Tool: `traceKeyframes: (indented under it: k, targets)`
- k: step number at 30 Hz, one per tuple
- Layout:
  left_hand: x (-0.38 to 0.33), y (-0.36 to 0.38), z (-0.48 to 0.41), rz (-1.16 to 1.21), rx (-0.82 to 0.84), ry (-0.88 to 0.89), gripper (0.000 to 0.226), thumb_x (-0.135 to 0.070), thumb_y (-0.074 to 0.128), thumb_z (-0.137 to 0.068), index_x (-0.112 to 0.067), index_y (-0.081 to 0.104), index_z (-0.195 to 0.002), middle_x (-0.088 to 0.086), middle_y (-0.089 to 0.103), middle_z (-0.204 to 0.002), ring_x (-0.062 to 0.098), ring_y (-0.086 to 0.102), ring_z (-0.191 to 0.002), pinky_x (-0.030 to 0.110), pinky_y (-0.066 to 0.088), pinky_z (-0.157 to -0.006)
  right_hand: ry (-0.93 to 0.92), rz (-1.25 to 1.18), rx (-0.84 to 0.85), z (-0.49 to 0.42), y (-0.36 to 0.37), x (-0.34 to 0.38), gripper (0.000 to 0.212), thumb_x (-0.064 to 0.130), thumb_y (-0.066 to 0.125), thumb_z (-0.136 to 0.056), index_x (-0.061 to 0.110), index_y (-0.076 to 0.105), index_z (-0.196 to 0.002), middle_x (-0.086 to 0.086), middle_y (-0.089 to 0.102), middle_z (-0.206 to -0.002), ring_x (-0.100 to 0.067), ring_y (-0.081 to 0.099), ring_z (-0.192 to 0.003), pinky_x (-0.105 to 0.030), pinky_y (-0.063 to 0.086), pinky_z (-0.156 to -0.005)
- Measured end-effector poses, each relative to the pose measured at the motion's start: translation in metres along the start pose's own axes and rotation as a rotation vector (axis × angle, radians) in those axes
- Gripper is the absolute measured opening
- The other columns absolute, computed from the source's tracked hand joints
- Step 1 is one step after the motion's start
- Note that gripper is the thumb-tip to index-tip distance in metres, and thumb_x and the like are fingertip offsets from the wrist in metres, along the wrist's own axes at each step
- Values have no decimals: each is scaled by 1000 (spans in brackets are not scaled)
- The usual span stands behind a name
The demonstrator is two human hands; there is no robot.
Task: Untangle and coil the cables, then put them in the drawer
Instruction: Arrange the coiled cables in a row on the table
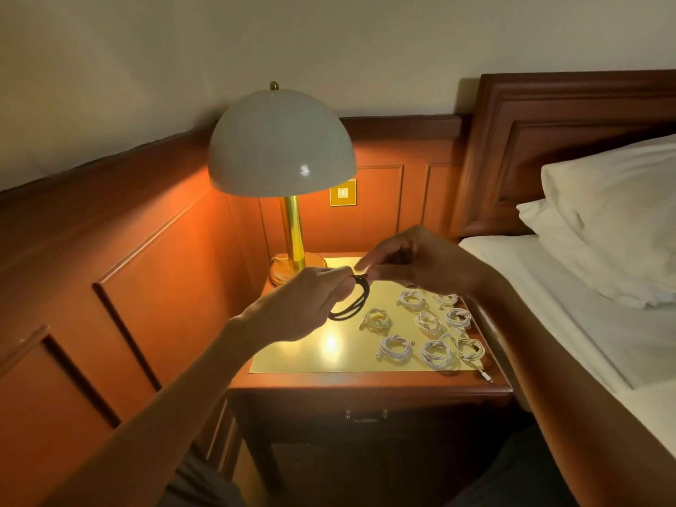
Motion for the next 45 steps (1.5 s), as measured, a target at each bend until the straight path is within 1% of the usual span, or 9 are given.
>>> traceKeyframes:
  k: [3,7,14,17,20,24,31,40,45]
  targets:
    - [-13,-4,1,170,8,-19,23,-25,35,-103,-20,52,-89,-23,49,-69,0,57,-62,10,39,-57,-43,-16,-18,-3,-9,2,14,11,68,-92,10,71,-106,-1,77,-85,-26,63,-62,-25,46,-55]
    - [-3,-6,-2,418,-97,-143,30,-24,33,-105,-13,53,-86,-17,46,-65,4,49,-59,16,38,-57,-38,-138,-312,-5,1,-8,14,10,70,-89,5,69,-102,6,74,-72,-12,68,-64,-22,53,-61]
    - [9,-3,-9,124,-300,-232,31,-28,34,-105,-11,55,-89,-9,54,-67,7,58,-61,12,41,-53,224,-268,-712,0,29,-31,6,34,75,-85,36,74,-80,15,74,-85,6,66,-77,-22,45,-70]
    - [11,0,-11,49,-328,-228,27,-22,37,-106,-12,51,-85,-8,46,-62,13,48,-51,24,40,-49,314,-317,-669,-2,35,-36,17,35,70,-90,39,73,-74,20,71,-68,4,64,-65,-28,51,-68]
    - [14,-3,-15,-50,-324,-248,26,-23,39,-104,-9,54,-89,-3,49,-64,17,52,-53,30,43,-49,350,-508,-570,0,44,-42,20,41,62,-94,31,77,-85,12,77,-86,-5,72,-86,-39,53,-85]
    - [11,-4,-16,-140,-213,-187,16,-19,47,-102,-10,58,-95,-3,56,-71,14,56,-60,32,49,-53,348,-417,-573,5,46,-45,20,25,82,-80,23,79,-100,10,78,-91,-3,73,-88,-23,48,-78]
    - [19,-5,-17,-263,-133,-168,9,-15,58,-97,-12,61,-105,-10,51,-78,4,46,-57,8,25,-53,436,-814,-382,-2,57,-53,28,-1,68,-88,3,67,-116,-13,76,-103,-26,72,-104,-32,52,-84]
    - [21,0,-15,-225,-117,-129,9,-12,64,-91,-8,66,-100,-13,52,-73,-1,43,-51,4,30,-45,418,-916,-428,-8,69,-62,34,1,72,-85,-1,66,-118,-17,75,-93,-33,74,-93,-42,60,-85]
    - [22,-2,-15,-166,-142,-91,5,-11,63,-90,-6,65,-92,-26,34,-66,-2,41,-48,-2,36,-59,343,-933,-465,-6,72,-67,31,1,72,-86,-2,67,-117,-23,74,-103,-38,73,-94,-50,60,-81]
Point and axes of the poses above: each hand's wrist, its own z-axis away from the middle knuckle, its own y-axis out of the palm, x = y × z, the point moved 6 cm from there along -z, towards the middle knuckle
